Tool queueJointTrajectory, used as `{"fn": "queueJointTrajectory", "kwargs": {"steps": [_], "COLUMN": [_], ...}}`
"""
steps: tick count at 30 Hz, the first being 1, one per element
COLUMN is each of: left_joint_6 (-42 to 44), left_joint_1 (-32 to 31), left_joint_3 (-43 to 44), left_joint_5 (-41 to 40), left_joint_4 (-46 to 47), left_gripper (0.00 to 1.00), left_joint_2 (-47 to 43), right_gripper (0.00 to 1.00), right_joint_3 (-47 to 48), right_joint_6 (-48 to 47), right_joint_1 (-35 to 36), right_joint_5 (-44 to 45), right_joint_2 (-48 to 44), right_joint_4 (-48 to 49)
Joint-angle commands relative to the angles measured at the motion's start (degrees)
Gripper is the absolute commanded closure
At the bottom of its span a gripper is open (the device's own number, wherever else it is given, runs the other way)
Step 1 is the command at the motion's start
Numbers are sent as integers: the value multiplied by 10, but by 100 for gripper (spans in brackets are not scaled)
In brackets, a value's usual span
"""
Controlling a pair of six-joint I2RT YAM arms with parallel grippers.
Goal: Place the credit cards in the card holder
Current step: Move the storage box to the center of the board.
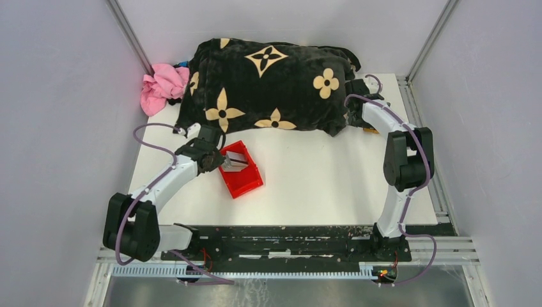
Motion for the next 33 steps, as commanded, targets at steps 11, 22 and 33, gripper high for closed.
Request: {"fn": "queueJointTrajectory", "kwargs": {"steps": [11, 22, 33], "left_joint_6": [-85, -129, -150], "left_joint_1": [-58, -109, -130], "left_joint_3": [116, 232, 271], "left_joint_5": [-15, -48, -83], "left_joint_4": [29, -12, -28], "left_gripper": [97, 97, 67], "left_joint_2": [145, 247, 207], "right_gripper": [0, 0, 0], "right_joint_3": [0, 10, 42], "right_joint_6": [1, -9, -18], "right_joint_1": [-5, -11, -28], "right_joint_5": [29, 36, 29], "right_joint_2": [-25, -27, 8], "right_joint_4": [1, -3, 2]}}
